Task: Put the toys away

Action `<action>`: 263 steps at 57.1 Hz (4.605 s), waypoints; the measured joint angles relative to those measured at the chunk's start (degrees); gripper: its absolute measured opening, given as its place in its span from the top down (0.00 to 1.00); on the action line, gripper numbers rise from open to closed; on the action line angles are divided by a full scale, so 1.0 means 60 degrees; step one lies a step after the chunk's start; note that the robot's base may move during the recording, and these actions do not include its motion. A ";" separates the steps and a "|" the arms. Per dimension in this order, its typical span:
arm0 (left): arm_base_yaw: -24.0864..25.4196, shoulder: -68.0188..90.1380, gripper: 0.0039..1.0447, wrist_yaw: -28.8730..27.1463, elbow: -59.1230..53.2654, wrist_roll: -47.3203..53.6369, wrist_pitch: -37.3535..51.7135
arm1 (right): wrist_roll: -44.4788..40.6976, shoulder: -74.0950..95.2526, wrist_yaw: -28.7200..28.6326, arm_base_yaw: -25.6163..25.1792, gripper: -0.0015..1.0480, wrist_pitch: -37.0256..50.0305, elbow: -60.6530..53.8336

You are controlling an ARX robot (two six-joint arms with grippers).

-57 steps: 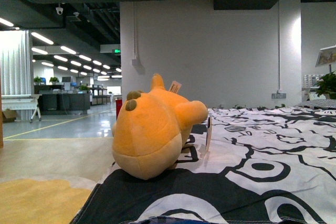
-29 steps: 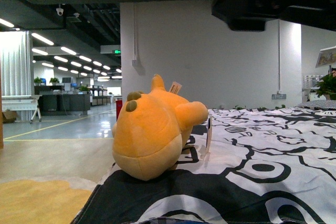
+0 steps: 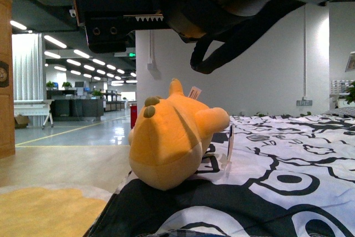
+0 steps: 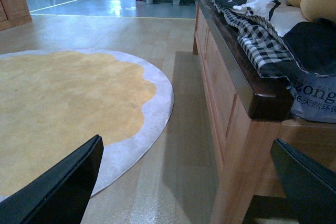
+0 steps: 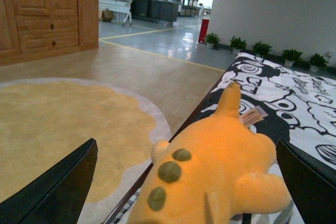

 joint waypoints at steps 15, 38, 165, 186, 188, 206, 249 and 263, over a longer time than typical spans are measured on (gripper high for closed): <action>0.0000 0.0000 0.05 0.0000 0.0000 0.0000 0.0000 | -0.0317 0.1512 0.0758 0.0630 0.00 -0.0102 0.1377; 0.0000 0.0000 0.05 0.0000 0.0000 0.0000 0.0000 | -0.0047 0.2823 0.1501 0.0441 0.00 -0.0055 0.1756; 0.0000 0.0000 0.05 0.0000 0.0000 0.0000 0.0000 | 0.1035 0.1796 0.1231 -0.0852 0.84 -0.0601 0.1938; 0.0000 0.0000 0.05 0.0000 0.0000 0.0000 0.0000 | 0.1351 0.0135 -0.0379 -0.1920 0.84 -0.2025 0.2368; 0.0000 0.0000 0.05 0.0004 0.0000 0.0000 0.0000 | 0.1348 -0.0138 -0.0648 -0.2018 0.84 -0.2131 0.2280; 0.0000 0.0000 0.05 0.0000 0.0000 0.0000 0.0000 | 0.1162 -0.2812 -0.3045 -0.2725 0.84 -0.2881 0.0634; 0.0000 0.0000 0.05 0.0000 0.0000 0.0000 0.0000 | 0.1453 -0.7675 -0.3300 -0.3745 0.84 -0.0627 -0.6065; 0.0000 0.0000 0.05 0.0000 0.0000 0.0000 0.0000 | 0.1781 -0.7493 -0.2878 -0.4033 0.84 0.0597 -0.7111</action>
